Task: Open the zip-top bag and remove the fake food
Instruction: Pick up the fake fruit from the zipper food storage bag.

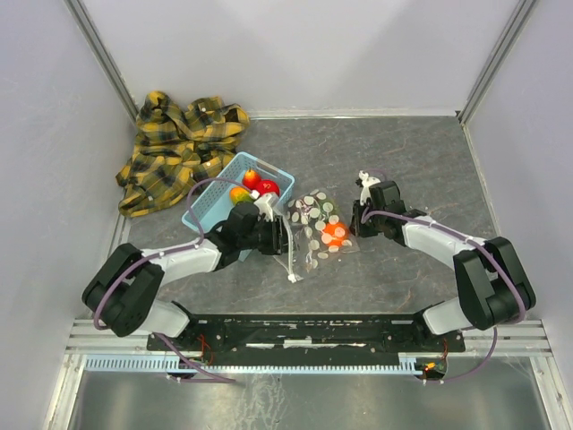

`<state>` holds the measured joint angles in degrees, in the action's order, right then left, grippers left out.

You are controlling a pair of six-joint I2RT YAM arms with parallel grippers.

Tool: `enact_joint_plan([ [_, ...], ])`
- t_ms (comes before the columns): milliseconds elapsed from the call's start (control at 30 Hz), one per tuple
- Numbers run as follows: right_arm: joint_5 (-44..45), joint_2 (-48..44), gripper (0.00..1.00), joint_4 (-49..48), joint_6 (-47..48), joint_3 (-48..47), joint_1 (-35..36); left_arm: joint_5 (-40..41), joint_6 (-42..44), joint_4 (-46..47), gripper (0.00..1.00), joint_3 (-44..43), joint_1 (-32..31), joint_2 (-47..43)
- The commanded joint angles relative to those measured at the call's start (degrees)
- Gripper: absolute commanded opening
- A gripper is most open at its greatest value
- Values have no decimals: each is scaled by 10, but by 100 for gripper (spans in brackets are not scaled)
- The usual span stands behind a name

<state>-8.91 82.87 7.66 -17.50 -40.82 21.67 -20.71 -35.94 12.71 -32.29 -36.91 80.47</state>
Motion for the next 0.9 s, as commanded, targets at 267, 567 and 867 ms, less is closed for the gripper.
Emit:
enact_joint_plan([
  [267, -62, -8, 24, -54, 9, -23, -1, -5, -1, 56, 50, -35, -12, 41],
  [567, 56, -111, 36, 1, 28, -3, -1, 39, 0, 38, 40, -9, -12, 12],
  [867, -30, -91, 40, -36, -3, -5, -1, 24, 3, 47, 41, -13, -14, 27],
])
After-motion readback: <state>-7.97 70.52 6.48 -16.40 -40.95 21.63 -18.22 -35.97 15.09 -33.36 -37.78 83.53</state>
